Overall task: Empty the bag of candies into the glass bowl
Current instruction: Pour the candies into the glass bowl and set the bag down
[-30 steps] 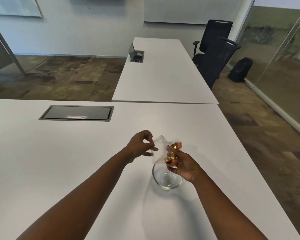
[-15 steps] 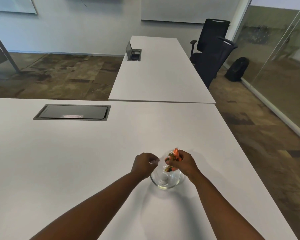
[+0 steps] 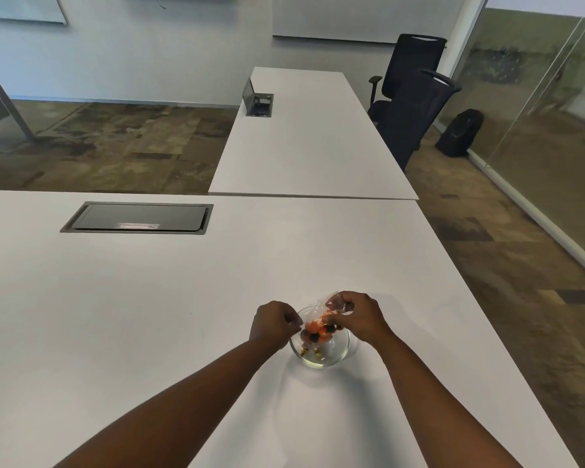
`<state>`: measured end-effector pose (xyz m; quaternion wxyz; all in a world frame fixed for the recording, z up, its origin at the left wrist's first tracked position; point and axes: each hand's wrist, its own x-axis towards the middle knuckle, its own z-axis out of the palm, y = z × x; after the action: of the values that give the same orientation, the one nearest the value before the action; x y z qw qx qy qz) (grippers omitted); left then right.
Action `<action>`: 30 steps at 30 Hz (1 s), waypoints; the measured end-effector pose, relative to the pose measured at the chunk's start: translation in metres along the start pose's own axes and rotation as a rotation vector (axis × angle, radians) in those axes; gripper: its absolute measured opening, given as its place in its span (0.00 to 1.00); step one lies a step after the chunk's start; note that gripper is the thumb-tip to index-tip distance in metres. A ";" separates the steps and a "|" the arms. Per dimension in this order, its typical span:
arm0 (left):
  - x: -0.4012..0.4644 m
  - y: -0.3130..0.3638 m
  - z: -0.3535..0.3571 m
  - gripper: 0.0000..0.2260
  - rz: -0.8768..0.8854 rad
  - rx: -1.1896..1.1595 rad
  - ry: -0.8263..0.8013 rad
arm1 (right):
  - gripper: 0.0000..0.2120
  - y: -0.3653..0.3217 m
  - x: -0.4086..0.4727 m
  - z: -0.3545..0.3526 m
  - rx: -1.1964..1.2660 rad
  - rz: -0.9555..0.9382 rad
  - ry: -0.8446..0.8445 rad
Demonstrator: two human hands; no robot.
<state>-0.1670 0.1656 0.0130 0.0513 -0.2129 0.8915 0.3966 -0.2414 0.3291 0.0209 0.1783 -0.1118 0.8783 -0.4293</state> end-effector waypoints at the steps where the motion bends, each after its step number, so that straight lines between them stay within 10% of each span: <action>1: 0.000 0.000 0.000 0.07 0.001 0.003 -0.003 | 0.14 -0.001 0.000 0.000 -0.007 -0.001 -0.001; 30: 0.004 -0.007 0.006 0.09 -0.060 0.068 -0.074 | 0.12 -0.025 -0.001 -0.014 -0.230 -0.146 -0.080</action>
<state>-0.1685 0.1642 0.0034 0.1034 -0.2228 0.8951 0.3722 -0.2455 0.3244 0.0488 0.1675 -0.2119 0.9035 -0.3327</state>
